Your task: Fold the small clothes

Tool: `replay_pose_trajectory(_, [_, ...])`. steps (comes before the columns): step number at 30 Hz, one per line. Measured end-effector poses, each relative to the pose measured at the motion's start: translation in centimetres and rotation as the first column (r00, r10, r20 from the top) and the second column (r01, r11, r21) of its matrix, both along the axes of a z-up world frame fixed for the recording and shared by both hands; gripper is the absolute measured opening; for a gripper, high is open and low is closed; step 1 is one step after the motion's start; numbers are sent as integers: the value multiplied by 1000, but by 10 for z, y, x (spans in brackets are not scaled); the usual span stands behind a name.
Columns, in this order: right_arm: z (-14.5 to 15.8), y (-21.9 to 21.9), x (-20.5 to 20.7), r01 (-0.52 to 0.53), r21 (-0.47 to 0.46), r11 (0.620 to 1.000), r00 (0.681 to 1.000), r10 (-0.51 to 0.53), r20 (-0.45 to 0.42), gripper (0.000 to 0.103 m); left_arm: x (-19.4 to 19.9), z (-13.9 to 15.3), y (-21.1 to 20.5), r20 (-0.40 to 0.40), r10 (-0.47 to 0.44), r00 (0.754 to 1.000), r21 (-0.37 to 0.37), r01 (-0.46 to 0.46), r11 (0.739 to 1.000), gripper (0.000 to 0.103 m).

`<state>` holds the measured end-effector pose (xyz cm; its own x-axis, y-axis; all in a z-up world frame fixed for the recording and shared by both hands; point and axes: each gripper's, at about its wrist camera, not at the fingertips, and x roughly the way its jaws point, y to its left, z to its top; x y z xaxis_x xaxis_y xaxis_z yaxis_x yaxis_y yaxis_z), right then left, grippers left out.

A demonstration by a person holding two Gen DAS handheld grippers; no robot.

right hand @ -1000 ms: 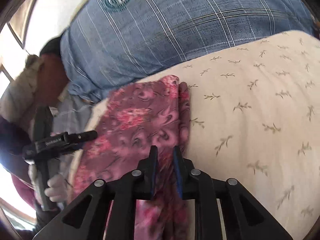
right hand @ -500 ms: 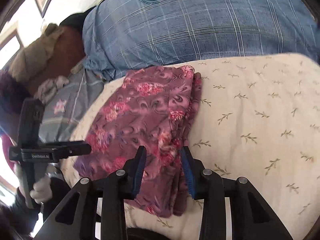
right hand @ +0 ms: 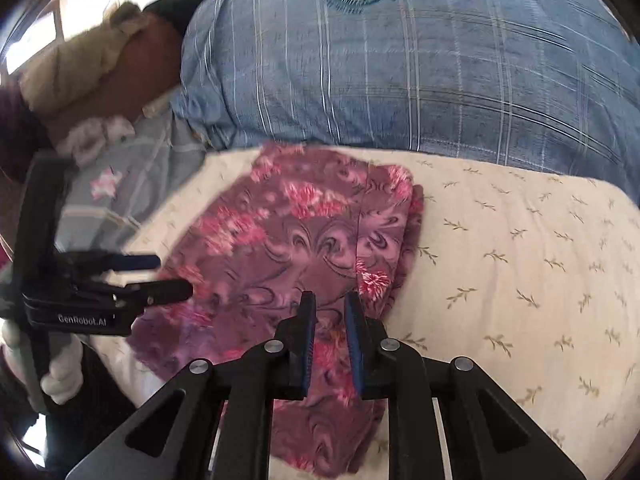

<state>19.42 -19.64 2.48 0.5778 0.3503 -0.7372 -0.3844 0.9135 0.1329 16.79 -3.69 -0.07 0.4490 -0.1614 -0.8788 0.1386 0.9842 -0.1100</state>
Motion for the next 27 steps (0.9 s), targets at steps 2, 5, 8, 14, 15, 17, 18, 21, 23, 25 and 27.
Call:
replay_pose_trajectory(2, [-20, 11, 7, -12, -115, 993, 1000, 12, -3, 17, 2, -11, 11, -21, 34, 999, -44, -35, 998, 94])
replay_pose_trajectory(5, [-25, 11, 2, -13, -140, 990, 998, 22, 58, 17, 0, -20, 30, -47, 67, 997, -143, -73, 987, 103])
replay_pose_trajectory(8, [-25, 5, 1, -8, -97, 995, 999, 13, 52, 17, -2, -21, 30, -12, 51, 999, -126, -53, 991, 103])
replay_pose_trajectory(14, [-25, -7, 7, 3, 0, 1000, 1000, -3, 12, 16, 3, -23, 31, 5, 34, 999, -137, -33, 990, 103])
replay_pose_trajectory(15, [-24, -8, 7, 4, 7, 1000, 1000, -4, 7, 16, 2, -23, 31, 6, 31, 999, -137, -30, 990, 103])
replay_pose_trajectory(17, [-24, -10, 9, 6, 28, 1000, 1000, -6, -10, 17, 1, -23, 33, 4, 29, 1000, -144, -28, 989, 103])
replay_pose_trajectory(18, [-23, -13, 12, 10, 49, 999, 999, -8, -31, 17, -2, -18, 35, -10, 21, 1000, -158, -22, 987, 103])
replay_pose_trajectory(21, [-16, -24, 25, 40, 144, 989, 994, -24, -108, 17, 0, 3, 45, 11, -13, 1000, -270, 15, 963, 100])
replay_pose_trajectory(23, [-8, -36, 35, 78, 219, 973, 992, -52, -119, 20, 9, 22, 52, 76, 21, 997, -287, 2, 958, 100])
replay_pose_trajectory(25, [-4, -47, 56, 162, 259, 952, 982, -129, -140, 31, 32, 31, 56, 98, 58, 993, -265, -30, 964, 101])
replay_pose_trajectory(27, [-8, -51, 83, 219, 298, 929, 967, -167, -190, 32, 60, 22, 55, 42, 50, 998, -274, -37, 961, 100])
